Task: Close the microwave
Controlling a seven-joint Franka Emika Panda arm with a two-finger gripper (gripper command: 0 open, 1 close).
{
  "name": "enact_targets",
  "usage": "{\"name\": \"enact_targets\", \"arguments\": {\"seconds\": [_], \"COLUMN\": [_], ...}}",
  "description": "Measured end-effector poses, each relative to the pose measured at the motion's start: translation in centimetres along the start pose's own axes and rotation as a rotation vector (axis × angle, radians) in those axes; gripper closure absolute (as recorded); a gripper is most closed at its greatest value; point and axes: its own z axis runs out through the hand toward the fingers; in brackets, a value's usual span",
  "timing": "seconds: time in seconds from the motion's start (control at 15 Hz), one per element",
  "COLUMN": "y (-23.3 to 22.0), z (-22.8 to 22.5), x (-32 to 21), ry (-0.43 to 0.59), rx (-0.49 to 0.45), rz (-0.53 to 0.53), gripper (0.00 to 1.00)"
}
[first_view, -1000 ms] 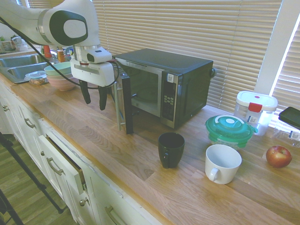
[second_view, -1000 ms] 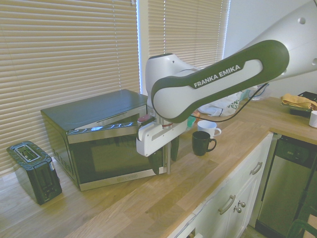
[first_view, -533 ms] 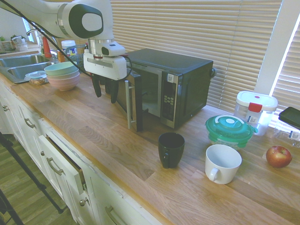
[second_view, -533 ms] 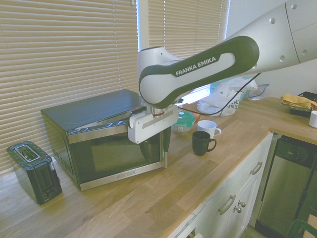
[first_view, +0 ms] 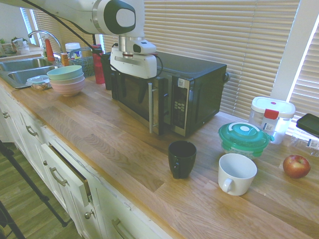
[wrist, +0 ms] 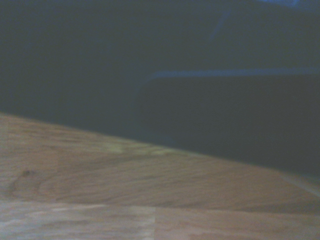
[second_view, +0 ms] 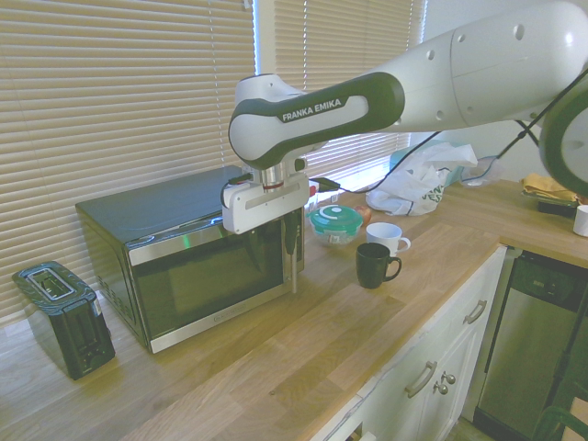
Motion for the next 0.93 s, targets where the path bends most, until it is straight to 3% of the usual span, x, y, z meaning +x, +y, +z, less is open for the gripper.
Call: {"name": "enact_targets", "arguments": {"seconds": [0.4, 0.93], "y": [-2.5, -4.3], "z": [-1.7, -2.2], "x": [4.0, 5.0], "ry": [0.001, -0.031], "rx": [-0.01, -0.04], "rz": [-0.011, -0.025], "gripper": [0.0, 0.0]}}
